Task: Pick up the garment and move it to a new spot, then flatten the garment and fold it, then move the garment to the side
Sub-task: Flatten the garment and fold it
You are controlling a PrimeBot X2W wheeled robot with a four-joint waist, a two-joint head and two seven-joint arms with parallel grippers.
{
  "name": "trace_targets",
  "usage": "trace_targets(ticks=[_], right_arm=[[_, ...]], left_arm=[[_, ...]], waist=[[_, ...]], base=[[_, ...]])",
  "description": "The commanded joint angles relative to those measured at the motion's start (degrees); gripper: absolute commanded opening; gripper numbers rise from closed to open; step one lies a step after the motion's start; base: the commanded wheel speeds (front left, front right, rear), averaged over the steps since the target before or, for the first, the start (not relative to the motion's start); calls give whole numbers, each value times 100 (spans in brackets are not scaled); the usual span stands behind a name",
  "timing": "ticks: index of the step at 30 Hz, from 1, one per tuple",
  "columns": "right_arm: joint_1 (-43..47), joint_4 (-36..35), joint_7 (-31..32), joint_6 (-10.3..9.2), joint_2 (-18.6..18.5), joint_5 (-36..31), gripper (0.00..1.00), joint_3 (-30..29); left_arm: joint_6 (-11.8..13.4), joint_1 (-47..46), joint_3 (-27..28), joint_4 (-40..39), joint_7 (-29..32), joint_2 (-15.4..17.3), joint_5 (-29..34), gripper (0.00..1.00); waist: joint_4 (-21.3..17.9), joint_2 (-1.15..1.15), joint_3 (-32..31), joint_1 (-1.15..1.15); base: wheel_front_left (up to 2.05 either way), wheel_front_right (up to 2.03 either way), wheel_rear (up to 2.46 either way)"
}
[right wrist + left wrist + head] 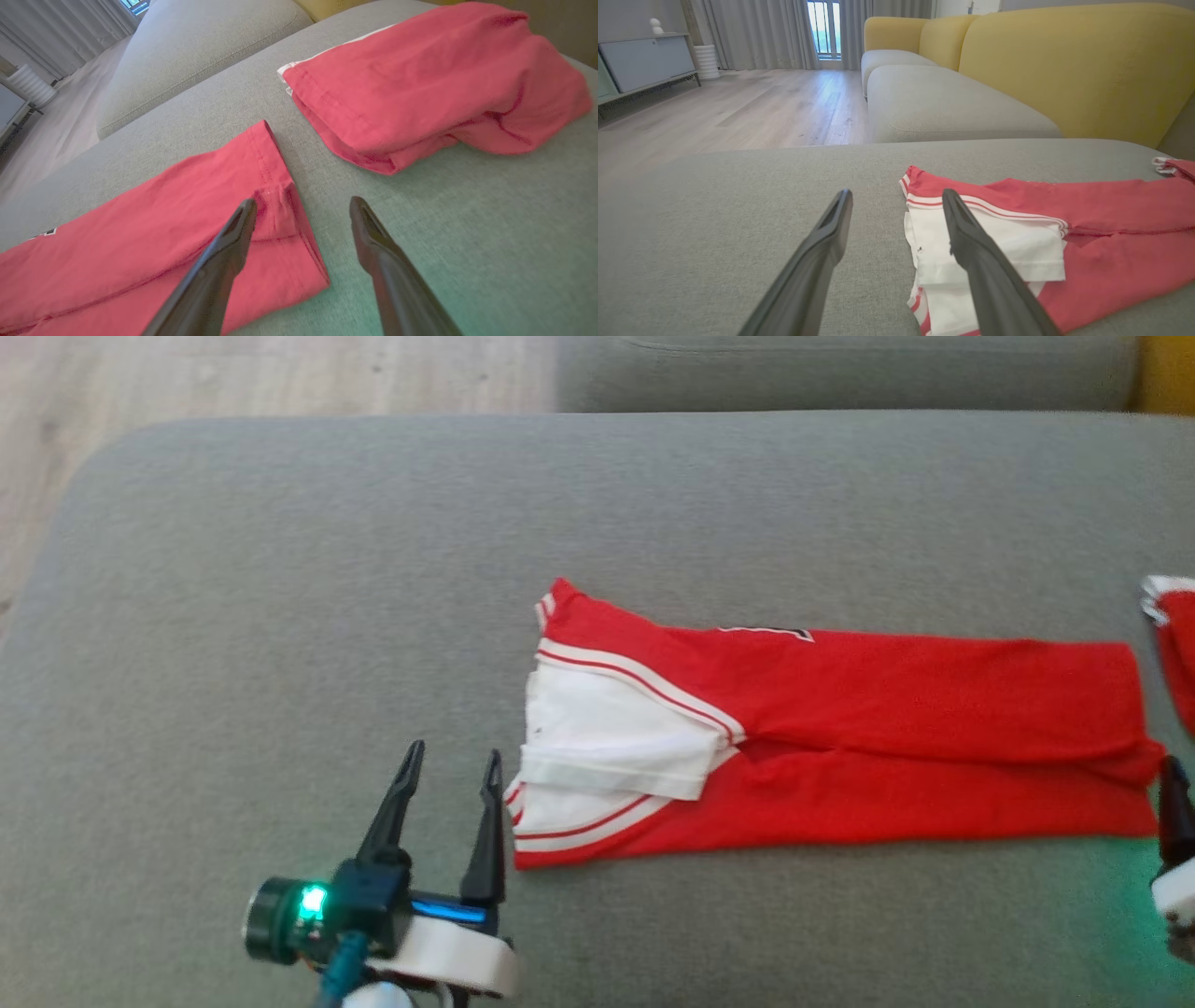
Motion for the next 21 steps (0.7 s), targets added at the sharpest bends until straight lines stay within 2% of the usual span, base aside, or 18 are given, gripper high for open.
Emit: trace_targets(ticks=[1, 8, 16, 17, 19, 20, 21], right_arm=[[-372, 30, 73, -5, -144, -116, 100, -30], [-658, 830, 488, -5, -193, -402, 100, -424], [-689, 1144, 976, -5, -177, -301, 100, -469], [-680, 1160, 1041, -5, -188, -287, 84, -451], [-670, 1183, 1160, -5, -209, -245, 41, -397], [-667, 1172, 1207, -5, -212, -204, 3, -350], [-658, 1144, 1239, -5, -215, -152, 0, -296]], left_arm=[[16, -2, 314, -199, -68, -54, 219, 100], [-228, 296, 556, -156, -70, -431, 751, 100], [-457, 444, 760, -24, -70, -643, 1067, 100], [-486, 462, 789, -10, -70, -668, 1101, 100], [-546, 495, 837, 22, -70, -717, 1157, 100], [-580, 509, 857, 40, -70, -738, 1179, 100], [-609, 523, 879, 57, -71, -758, 1201, 100]], waist=[[176, 0, -40, 0], [437, 0, -25, 0], [487, 0, 9, 0], [485, 0, 10, 0], [474, 0, 7, 0], [466, 0, 5, 0], [457, 0, -1, 0]], base=[[0, 0, 0], [0, 0, 0], [0, 0, 0], [0, 0, 0], [0, 0, 0], [0, 0, 0], [0, 0, 0]])
